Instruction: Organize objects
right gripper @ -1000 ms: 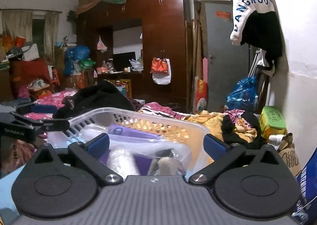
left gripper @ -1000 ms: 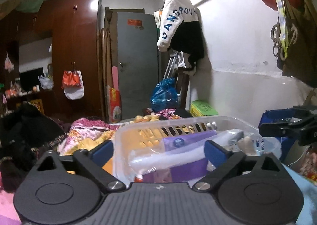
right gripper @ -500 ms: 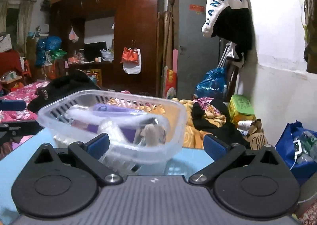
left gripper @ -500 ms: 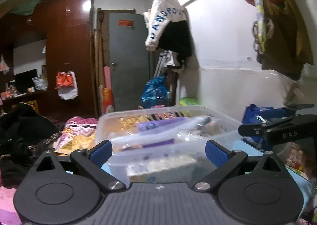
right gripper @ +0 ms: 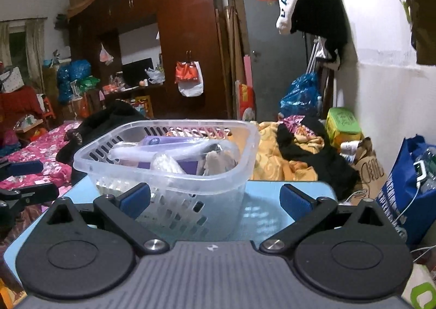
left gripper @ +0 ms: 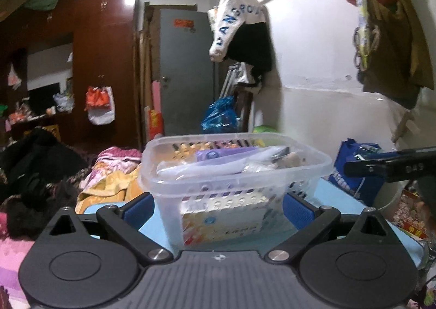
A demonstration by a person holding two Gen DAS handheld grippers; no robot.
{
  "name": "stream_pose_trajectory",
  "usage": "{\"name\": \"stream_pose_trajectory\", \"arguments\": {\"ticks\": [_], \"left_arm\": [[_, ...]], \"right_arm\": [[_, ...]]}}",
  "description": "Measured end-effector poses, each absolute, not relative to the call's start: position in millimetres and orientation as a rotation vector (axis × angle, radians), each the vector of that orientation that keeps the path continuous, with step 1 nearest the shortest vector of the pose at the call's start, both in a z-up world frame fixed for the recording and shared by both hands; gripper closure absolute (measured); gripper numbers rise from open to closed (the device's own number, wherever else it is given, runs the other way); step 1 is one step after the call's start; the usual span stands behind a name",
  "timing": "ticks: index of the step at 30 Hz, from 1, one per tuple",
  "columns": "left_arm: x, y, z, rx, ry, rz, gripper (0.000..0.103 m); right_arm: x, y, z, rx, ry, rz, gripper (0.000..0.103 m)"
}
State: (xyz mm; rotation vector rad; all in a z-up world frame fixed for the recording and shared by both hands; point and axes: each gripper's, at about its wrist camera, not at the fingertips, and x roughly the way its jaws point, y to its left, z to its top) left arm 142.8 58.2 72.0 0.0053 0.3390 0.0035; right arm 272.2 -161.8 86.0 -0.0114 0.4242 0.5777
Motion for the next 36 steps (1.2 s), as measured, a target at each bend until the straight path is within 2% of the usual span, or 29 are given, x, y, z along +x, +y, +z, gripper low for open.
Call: {"name": "stream_pose_trajectory", "arguments": {"ticks": [36], "left_arm": [[145.9,56.1,65.4,-0.002,0.367,-0.032,0.002]], "right_arm": [[259.1,-159.0,78.7,-0.078,0.392,0.604,0.000]]}}
